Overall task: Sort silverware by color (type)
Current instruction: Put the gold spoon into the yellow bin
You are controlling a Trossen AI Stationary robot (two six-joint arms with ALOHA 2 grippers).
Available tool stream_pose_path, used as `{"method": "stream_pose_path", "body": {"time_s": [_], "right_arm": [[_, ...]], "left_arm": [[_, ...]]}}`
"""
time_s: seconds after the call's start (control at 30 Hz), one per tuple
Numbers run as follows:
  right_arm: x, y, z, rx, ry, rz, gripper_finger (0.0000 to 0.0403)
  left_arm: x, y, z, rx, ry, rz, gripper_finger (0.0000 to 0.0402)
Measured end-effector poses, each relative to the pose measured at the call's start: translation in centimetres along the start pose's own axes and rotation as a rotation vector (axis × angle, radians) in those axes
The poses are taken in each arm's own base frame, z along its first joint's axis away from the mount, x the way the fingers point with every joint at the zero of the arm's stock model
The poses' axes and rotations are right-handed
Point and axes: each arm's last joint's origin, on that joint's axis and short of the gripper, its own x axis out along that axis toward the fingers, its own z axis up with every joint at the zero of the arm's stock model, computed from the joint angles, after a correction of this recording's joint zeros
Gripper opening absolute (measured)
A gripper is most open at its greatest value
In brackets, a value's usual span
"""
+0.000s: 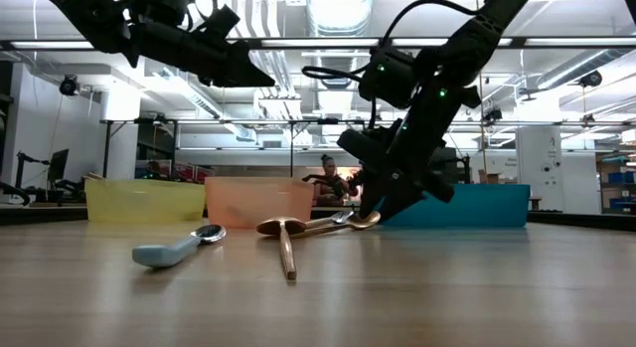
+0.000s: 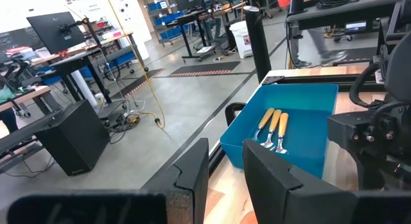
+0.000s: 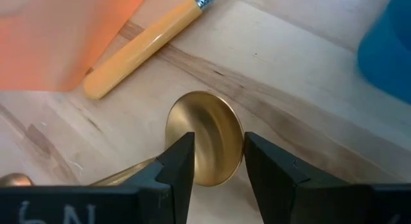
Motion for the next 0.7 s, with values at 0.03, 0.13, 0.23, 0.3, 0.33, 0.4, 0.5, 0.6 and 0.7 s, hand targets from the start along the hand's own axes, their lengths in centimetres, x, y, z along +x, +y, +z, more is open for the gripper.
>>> {"method": "stream_pose_path", "body": {"time_s": [0.03,0.13,0.23,0.3,0.33,0.4,0.5,0.6,0.7], "right_arm": [[0.05,-0.06,-0.06,0.001,-0.004,0.004,0.0125],[0.15,-0.13,-0.14,0.003,-0.016,0.015,0.0125],[0.17,-0.16,-0.16,0.002,-0.018,0.016,0.0123],[0.17,-0.15,-0.16,0.002,-0.019,0.016,0.0123],[0.17,-0.15,-0.16,0.002,-0.018,0.016,0.0123],[0.17,-0.15,-0.16,0.001,-0.018,0.016,0.0123],[0.17,-0.16,-0.16,0.001,-0.018,0.016,0.0123],[0.17,-0.15,-0.16,0.001,-0.018,0.016,0.0122],[0.17,-0.16,-0.16,0.001,-0.018,0.016,0.0122]], "left_arm": [[0.00,0.00,0.00,0.000,0.000,0.000,0.0077],[0.00,-0.01,0.01,0.000,0.000,0.000,0.0077],[0.00,0.00,0.00,0.000,0.000,0.000,0.0077],[0.00,0.00,0.00,0.000,0.000,0.000,0.0077],[0.00,-0.01,0.00,0.000,0.000,0.000,0.0077],[0.00,0.00,0.00,0.000,0.000,0.000,0.0077],[0.00,-0.01,0.01,0.000,0.000,0.000,0.0077],[0.00,0.00,-0.01,0.000,0.000,0.000,0.0077],[0.00,0.00,0.01,-0.001,-0.001,0.000,0.0077]]}}
